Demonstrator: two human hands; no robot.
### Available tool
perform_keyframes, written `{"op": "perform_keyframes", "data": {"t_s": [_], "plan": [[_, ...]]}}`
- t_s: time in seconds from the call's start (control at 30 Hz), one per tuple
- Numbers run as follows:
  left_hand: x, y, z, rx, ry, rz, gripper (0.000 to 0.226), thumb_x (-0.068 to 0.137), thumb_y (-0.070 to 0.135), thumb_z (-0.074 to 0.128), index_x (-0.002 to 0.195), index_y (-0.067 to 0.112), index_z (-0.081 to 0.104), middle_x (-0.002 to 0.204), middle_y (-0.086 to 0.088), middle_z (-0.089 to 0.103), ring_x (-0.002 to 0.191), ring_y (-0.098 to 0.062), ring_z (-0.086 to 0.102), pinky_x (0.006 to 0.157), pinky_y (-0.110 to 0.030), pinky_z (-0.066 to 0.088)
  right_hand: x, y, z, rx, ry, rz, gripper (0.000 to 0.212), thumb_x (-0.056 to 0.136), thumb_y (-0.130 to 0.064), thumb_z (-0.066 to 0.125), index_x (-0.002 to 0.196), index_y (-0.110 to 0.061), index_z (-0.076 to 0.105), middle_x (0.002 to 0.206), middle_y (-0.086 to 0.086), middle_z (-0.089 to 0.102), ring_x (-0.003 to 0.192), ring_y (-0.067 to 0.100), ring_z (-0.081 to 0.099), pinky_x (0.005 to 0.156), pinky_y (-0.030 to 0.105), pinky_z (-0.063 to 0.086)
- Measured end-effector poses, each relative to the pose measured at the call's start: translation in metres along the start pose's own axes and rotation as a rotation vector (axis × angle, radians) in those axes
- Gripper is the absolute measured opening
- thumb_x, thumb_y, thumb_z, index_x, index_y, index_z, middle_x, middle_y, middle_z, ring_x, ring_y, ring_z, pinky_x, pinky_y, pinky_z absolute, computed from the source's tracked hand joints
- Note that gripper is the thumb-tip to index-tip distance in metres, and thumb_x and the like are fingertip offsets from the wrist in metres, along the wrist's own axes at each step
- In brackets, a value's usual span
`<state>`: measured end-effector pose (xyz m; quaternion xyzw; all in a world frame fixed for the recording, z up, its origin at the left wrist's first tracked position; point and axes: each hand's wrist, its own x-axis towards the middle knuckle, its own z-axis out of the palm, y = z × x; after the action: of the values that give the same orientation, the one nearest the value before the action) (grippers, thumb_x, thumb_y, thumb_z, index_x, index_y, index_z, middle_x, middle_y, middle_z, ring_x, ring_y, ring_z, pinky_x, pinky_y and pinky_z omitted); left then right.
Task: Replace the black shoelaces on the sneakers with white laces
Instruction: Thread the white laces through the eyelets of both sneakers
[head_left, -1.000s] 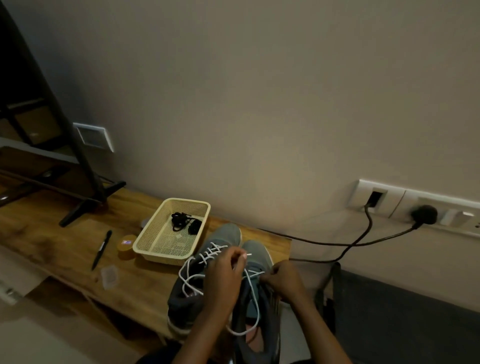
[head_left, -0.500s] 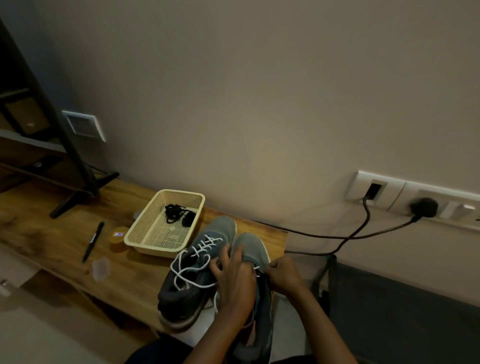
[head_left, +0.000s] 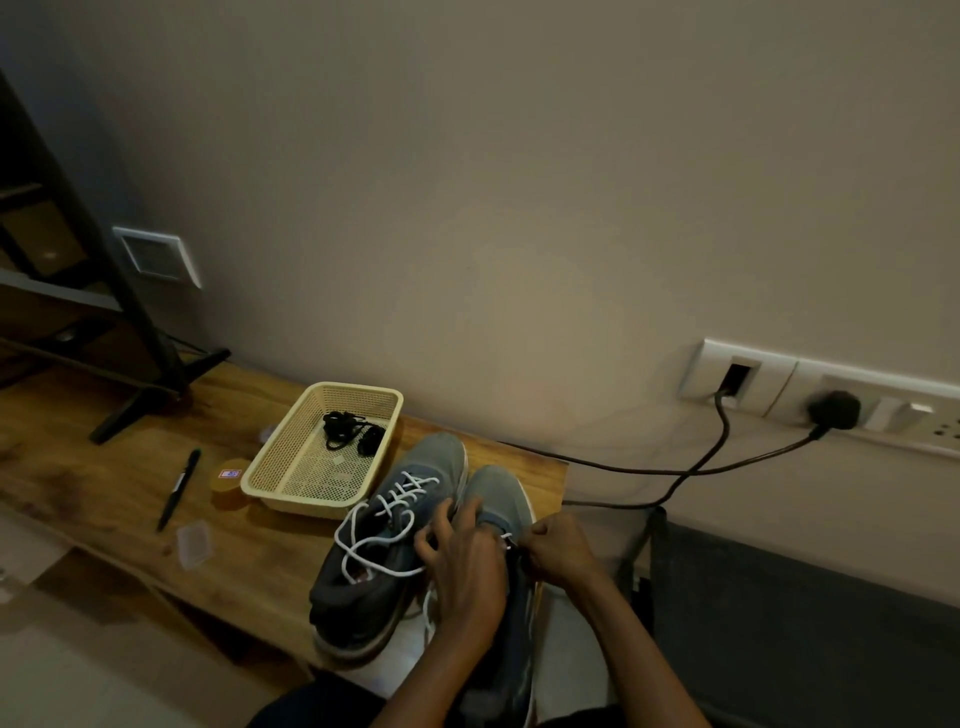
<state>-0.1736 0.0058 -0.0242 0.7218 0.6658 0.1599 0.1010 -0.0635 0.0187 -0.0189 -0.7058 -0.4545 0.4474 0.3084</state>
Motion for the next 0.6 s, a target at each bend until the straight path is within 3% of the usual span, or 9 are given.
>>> {"op": "perform_keyframes", "data": {"t_s": [0.13,0.3,0.43,0.6], "plan": [[-0.001,0.002,-0.004,-0.048,-0.029,-0.050,0.021,0.096,0.029,0.047,0.104,0.029,0.067,0.149,0.018,0.027,0.141,-0.017,0.007,0.104,-0.038,0.008,-0.004,0.000,-0.004,0.124,-0.041,0.046,0.046,0.084,0.007,0.052,0.041,-0.008,0.049,0.043,0.008,0.049,0.041,0.018,0.053,0.048,0.029,0.048],[-0.001,-0.002,0.005,-0.119,-0.020,-0.097,0.019,0.094,0.033,0.048,0.102,0.033,0.065,0.149,0.020,0.026,0.139,-0.017,0.009,0.097,-0.031,0.007,-0.008,-0.003,-0.004,0.155,-0.069,0.045,0.030,0.091,0.005,0.043,0.063,-0.001,0.053,0.060,0.015,0.052,0.051,0.020,0.053,0.049,0.024,0.049],[-0.001,-0.002,0.002,-0.148,-0.026,-0.080,0.017,0.094,0.030,0.050,0.091,0.031,0.066,0.146,0.024,0.027,0.139,-0.015,0.006,0.104,-0.035,0.010,-0.011,-0.002,-0.005,0.164,-0.107,0.031,0.029,0.093,0.004,0.043,0.067,-0.004,0.054,0.064,0.012,0.053,0.055,0.016,0.054,0.054,0.023,0.050],[-0.003,-0.001,0.001,-0.205,-0.025,-0.096,0.012,0.093,0.031,0.052,0.090,0.035,0.063,0.147,0.024,0.027,0.140,-0.016,0.006,0.096,-0.027,0.008,-0.011,0.001,-0.005,0.106,-0.118,0.019,0.024,0.093,0.002,0.046,0.072,-0.007,0.054,0.065,0.009,0.055,0.056,0.014,0.055,0.055,0.021,0.050]]}}
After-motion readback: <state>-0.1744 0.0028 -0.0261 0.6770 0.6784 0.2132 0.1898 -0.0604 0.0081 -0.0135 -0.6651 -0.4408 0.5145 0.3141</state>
